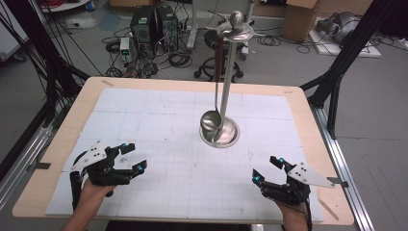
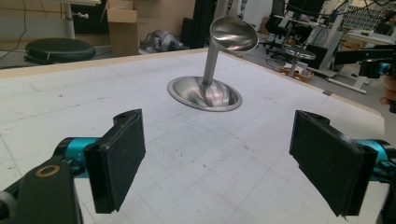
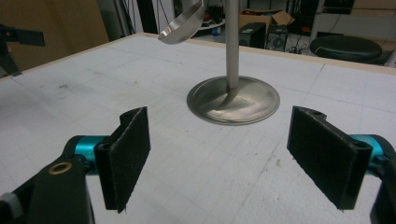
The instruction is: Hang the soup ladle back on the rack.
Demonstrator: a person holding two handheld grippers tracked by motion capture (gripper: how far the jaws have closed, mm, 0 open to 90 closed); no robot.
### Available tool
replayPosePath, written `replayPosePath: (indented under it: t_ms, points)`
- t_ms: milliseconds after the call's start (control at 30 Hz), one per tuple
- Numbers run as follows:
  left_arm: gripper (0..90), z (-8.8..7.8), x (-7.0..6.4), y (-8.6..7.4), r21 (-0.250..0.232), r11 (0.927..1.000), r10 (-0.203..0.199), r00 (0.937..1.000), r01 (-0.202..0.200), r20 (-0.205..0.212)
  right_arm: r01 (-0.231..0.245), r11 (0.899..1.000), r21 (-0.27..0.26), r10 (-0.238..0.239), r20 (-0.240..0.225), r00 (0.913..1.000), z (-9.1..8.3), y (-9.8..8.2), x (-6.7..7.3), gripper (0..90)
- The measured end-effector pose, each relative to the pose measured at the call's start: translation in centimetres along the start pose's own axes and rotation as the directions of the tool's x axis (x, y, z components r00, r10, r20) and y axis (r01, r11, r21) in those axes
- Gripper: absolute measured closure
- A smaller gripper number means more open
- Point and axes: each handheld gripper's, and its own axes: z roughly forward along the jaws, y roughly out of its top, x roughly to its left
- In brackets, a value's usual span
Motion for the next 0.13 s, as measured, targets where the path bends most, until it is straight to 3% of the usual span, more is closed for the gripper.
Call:
replayPosePath:
  t_ms: [133]
  points:
    - [18.7, 0.02, 0.05, -0.02, 0.005, 1.0000, 0.001, 1.0000, -0.001, -0.002, -0.010, 1.000, -0.001, 0.010, 0.003, 0.9999, -0.10, -0.03, -0.11, 20.3]
